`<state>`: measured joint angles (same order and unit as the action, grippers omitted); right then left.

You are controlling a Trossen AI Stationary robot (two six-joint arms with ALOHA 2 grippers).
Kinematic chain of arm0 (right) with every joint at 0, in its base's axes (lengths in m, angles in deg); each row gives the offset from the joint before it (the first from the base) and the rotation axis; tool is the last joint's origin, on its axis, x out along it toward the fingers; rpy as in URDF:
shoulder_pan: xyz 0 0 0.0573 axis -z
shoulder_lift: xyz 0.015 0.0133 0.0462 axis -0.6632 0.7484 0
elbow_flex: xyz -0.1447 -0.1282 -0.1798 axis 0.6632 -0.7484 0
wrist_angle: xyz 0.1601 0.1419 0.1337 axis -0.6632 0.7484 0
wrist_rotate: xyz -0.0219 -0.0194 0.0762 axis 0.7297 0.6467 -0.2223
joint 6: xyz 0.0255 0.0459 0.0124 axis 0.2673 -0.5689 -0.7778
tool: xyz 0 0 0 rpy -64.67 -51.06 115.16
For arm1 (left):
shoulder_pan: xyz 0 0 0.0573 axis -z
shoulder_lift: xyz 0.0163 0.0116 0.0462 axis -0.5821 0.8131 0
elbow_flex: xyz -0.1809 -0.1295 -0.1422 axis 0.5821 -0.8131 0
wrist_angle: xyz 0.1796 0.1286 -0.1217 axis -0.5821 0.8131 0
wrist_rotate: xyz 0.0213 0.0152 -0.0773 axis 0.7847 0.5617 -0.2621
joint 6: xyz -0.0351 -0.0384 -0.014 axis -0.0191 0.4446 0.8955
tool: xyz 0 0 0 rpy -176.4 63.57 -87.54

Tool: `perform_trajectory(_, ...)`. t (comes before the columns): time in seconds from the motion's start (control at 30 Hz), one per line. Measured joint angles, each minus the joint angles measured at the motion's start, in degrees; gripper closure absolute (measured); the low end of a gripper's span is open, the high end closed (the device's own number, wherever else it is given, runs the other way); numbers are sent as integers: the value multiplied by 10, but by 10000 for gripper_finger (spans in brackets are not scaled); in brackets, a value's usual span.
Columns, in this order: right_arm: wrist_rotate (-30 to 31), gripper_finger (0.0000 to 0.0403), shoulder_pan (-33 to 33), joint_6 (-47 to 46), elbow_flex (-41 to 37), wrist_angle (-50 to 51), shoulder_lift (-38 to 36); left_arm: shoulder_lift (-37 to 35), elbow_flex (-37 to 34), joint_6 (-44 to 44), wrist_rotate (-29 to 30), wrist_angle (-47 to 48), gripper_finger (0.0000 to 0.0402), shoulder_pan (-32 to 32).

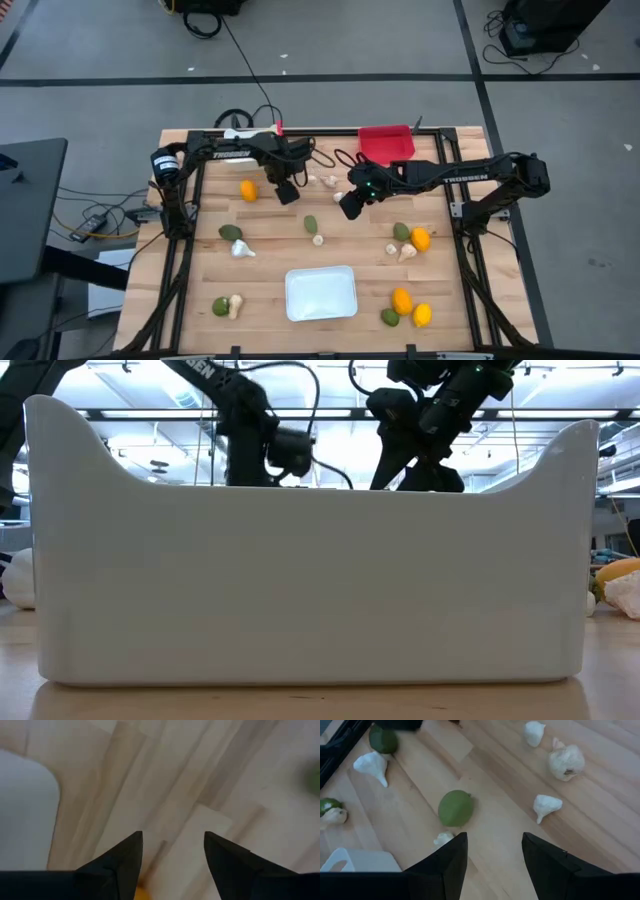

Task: Sort produce into baskets
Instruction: Put the yellow lemon into the top white bin

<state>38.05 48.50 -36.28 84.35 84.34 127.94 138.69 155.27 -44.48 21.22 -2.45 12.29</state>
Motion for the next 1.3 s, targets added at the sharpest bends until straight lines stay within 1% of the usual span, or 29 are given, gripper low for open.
perform_trajectory(0.07, -2, 203, -4, 4, 0, 0, 0, -1, 28, 56, 7, 58, 176, 5)
perform_trajectory(0.13, -6, 203, -7, 5, 0, 1, 0, -15, 36, 140, 45, 118, 171, 14)
perform_trajectory(0.17, -6, 203, -10, 6, 0, 1, 0, -30, 32, 177, 72, 125, 168, 21)
perform_trajectory(0.23, -4, 203, -15, 6, 0, 3, 0, -69, 13, 251, 133, 108, 161, 34)
perform_trajectory(0.27, 0, 203, -17, 6, 0, 3, 0, -90, 0, 277, 149, 105, 157, 38)
perform_trajectory(0.4, 10, 203, -27, 7, 0, 3, 0, -155, -52, 355, 163, 69, 131, 31)
perform_trajectory(0.5, 10, 203, -29, 20, 0, 2, 0, -198, -95, 399, 170, 17, 103, 16)
perform_trajectory(0.57, 10, 203, -29, 37, 0, 2, 0, -214, -122, 374, 160, -26, 84, 9)
perform_trajectory(0.63, 10, 203, -28, 54, 0, 2, 0, -215, -137, 287, 135, -55, 67, 8)
perform_trajectory(0.73, 2, 202, -23, 80, 0, 2, 0, -212, -147, 124, 112, -57, 54, 13)
perform_trajectory(0.83, -19, 201, -17, 102, 0, 2, 0, -203, -158, 27, 110, -52, 54, 22)
perform_trajectory(1.0, -36, 201, -12, 110, 0, 3, 0, -188, -178, -41, 111, -32, 58, 24)
perform_trajectory(1.13, -36, 201, -12, 106, 0, 3, 0, -185, -201, -43, 112, -37, 60, 24)
perform_trajectory(1.3, -35, 201, -12, 90, 0, 3, 0, -184, -241, -72, 115, -51, 61, 24)
